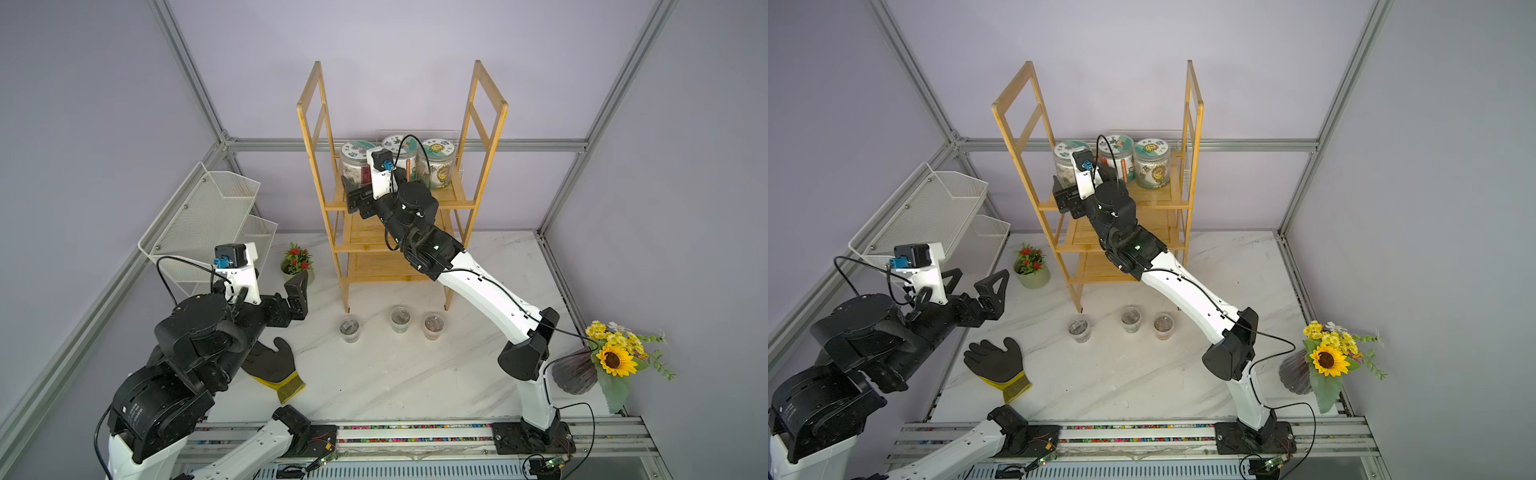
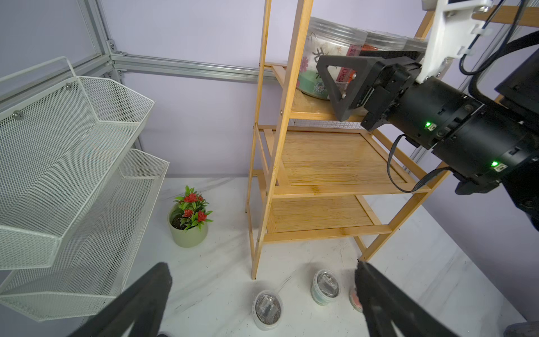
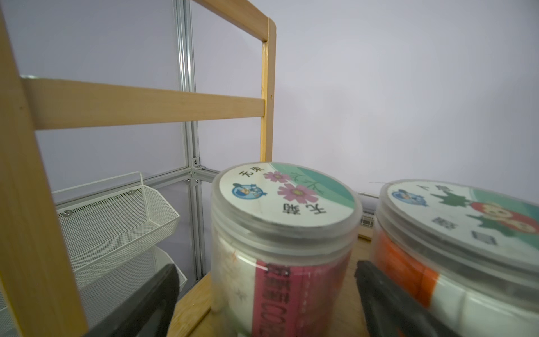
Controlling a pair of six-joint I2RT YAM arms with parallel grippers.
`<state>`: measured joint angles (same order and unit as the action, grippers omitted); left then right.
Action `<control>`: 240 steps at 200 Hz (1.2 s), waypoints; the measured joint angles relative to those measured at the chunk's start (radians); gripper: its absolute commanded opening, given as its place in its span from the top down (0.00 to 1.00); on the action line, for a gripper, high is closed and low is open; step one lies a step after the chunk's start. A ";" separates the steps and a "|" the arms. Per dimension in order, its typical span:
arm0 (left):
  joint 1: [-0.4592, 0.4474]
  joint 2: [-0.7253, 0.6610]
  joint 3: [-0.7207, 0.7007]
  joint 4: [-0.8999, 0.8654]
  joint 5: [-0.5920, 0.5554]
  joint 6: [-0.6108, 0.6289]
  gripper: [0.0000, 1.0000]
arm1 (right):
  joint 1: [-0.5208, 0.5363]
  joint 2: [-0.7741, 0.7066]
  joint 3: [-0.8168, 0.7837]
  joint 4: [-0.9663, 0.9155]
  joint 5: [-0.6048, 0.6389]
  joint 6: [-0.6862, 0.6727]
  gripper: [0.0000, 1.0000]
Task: Place the seed container on the shelf
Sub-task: Adjust the seed jar on the shelf.
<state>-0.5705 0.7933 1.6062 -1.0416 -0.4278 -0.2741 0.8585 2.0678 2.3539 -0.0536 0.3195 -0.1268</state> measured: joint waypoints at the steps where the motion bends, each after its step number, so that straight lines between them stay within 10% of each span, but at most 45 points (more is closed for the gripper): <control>1: 0.000 0.000 0.000 0.000 0.000 0.000 0.00 | 0.000 0.001 0.002 0.000 0.000 0.000 0.03; 240: 0.000 0.000 0.000 0.001 -0.014 0.008 0.00 | 0.002 0.059 0.098 0.004 0.121 -0.043 0.06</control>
<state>-0.5705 0.7933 1.6062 -1.0409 -0.4419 -0.2661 0.8604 2.1269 2.4516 -0.0498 0.4400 -0.1703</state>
